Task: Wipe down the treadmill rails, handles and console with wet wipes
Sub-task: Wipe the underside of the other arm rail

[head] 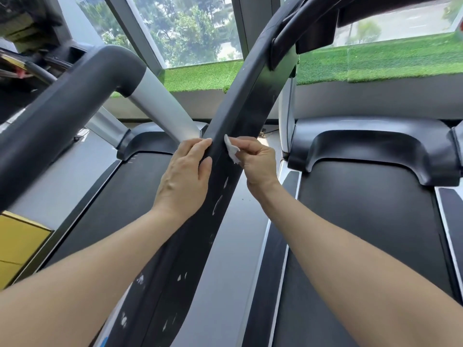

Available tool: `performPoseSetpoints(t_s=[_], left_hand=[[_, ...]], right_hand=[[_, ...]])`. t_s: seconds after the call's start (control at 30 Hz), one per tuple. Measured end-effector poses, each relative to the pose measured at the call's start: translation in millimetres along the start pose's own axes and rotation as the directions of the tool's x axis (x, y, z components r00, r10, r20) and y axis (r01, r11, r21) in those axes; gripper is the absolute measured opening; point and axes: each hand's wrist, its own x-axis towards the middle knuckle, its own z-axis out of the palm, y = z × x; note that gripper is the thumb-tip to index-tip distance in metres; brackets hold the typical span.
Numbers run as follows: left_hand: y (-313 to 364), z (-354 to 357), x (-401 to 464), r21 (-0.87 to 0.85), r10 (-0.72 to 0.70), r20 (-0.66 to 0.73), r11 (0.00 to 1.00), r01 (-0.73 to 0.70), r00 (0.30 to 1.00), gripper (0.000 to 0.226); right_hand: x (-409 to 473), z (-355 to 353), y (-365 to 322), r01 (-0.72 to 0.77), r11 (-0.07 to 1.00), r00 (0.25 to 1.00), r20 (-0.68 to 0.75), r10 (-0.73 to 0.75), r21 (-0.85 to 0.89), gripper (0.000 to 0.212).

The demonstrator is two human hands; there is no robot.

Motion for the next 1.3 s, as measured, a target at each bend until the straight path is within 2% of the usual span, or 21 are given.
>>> performPoseSetpoints(t_s=[0.23,0.43,0.53,0.6,0.67,0.73,0.83,1.0,1.07,1.13,1.2,1.3], left_hand=[[-14,-19,-64,0.016,-0.028,0.037,0.999,0.028,0.999,0.043],[-15,-13,-75,0.015,-0.018,0.009,1.0,0.018,1.0,0.044],[-16,-12,-76,0.023,-0.015,-0.005,1.0,0.015,1.0,0.044],[-16,-12,-76,0.022,-0.007,-0.017,1.0,0.007,1.0,0.044],[-16,-11,-75,0.012,-0.008,-0.018,1.0,0.009,1.0,0.043],[-15,-12,-75,0.0,-0.017,-0.014,1.0,0.017,1.0,0.043],[-13,-12,-76,-0.01,-0.018,-0.023,1.0,0.018,1.0,0.043],[-13,-12,-76,-0.006,-0.018,-0.034,1.0,0.018,0.999,0.042],[-13,-12,-75,-0.01,-0.019,-0.03,1.0,0.019,0.999,0.042],[-13,-13,-75,-0.01,-0.021,-0.024,1.0,0.021,0.999,0.043],[-13,-12,-76,-0.009,-0.026,-0.019,1.0,0.026,0.999,0.043],[-13,-12,-76,-0.004,-0.029,-0.018,1.0,0.029,0.999,0.043]], right_hand=[[-75,9,14,-0.056,0.998,0.998,0.025,0.056,0.012,0.023],[-121,-4,32,-0.135,0.986,0.983,0.111,0.146,-0.101,0.033],[-101,-15,30,-0.226,0.974,0.969,-0.101,0.225,0.0,0.034],[-76,-20,28,-0.261,0.965,0.934,-0.245,0.261,0.034,0.028],[-52,-15,28,-0.271,0.961,0.911,-0.31,0.272,0.048,0.017],[-37,-5,33,-0.245,0.969,0.923,-0.315,0.221,-0.037,0.013],[-54,12,32,-0.136,0.944,0.961,-0.273,0.051,-0.302,0.02],[-157,19,46,0.068,0.896,0.994,-0.044,-0.097,-0.439,0.019],[-152,21,49,0.1,0.857,0.985,-0.072,-0.157,-0.505,0.02],[-116,22,48,0.052,0.822,0.971,-0.163,-0.174,-0.567,0.024],[-74,17,49,-0.074,0.788,0.955,-0.27,-0.119,-0.612,0.032],[-61,11,44,-0.157,0.703,0.957,-0.282,-0.065,-0.693,0.036]])
